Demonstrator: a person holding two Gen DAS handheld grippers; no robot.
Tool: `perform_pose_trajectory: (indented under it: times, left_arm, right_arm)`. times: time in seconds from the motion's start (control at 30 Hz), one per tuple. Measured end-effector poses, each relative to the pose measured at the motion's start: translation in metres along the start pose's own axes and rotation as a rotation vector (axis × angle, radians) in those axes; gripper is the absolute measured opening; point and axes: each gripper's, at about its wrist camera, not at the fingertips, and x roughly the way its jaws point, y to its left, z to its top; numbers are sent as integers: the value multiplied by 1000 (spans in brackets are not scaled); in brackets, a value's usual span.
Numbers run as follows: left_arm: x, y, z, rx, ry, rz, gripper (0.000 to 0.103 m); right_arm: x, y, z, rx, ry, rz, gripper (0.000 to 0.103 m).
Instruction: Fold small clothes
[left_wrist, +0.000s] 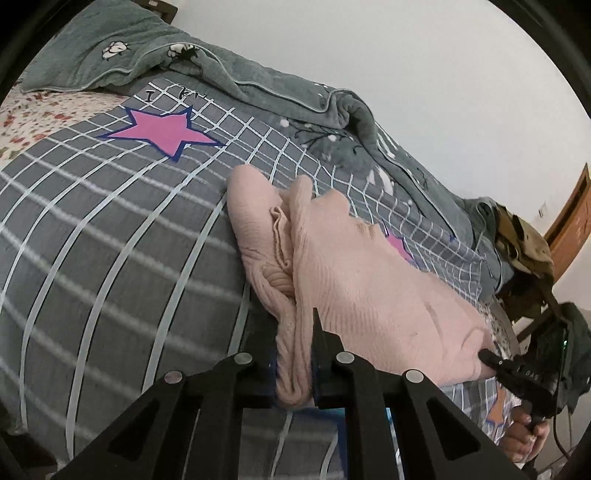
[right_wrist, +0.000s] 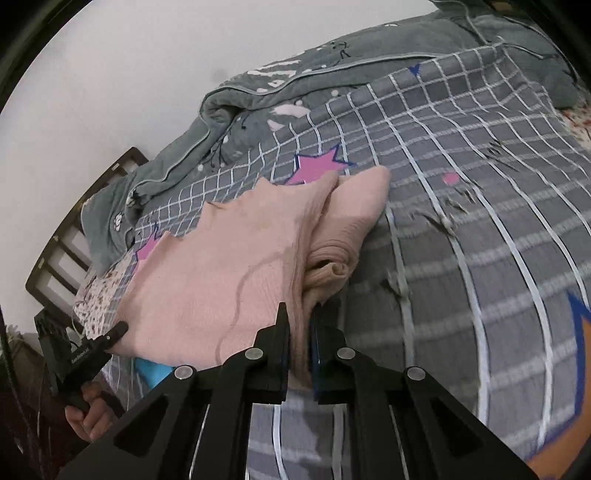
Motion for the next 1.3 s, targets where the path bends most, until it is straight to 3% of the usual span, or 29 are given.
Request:
perform_pose_trajectory:
  times: [0.13, 0.23, 0.3, 0.37, 0.57, 0.7, 0.8, 1.1, 1.3]
  left_arm:
    - [-4, -2, -4, 32, -3, 34, 19]
    - [-2, 4, 2, 23, -9, 73, 41]
    - [0, 9, 8, -6, -19, 78, 61]
    - [6, 13, 16, -32, -1, 45, 62]
    - [35, 7, 34, -26, 56, 48, 62]
    - [53, 0, 45, 22, 86, 95, 62]
    - [55, 2, 50, 7, 87, 100, 62]
    - [62, -2, 49, 39, 91, 137, 62]
    - [62, -5, 46, 79, 81, 155, 62]
  right_arm:
    - [-12, 4, -12, -17, -12, -54, 10]
    - [-21, 15, -13, -90, -61, -206, 15]
    - [-31, 26, -15, -149, -111, -247, 21]
    - [-35, 39, -16, -194, -135, -235, 30]
    - [-13, 95, -18, -323, -175, -198, 31]
    - [20, 126, -24, -363, -134, -144, 31]
    - [49, 142, -27, -416, -107, -171, 31]
    - [110, 145, -11, -393, -89, -260, 31]
    - [113, 148, -17, -432, -116, -265, 34]
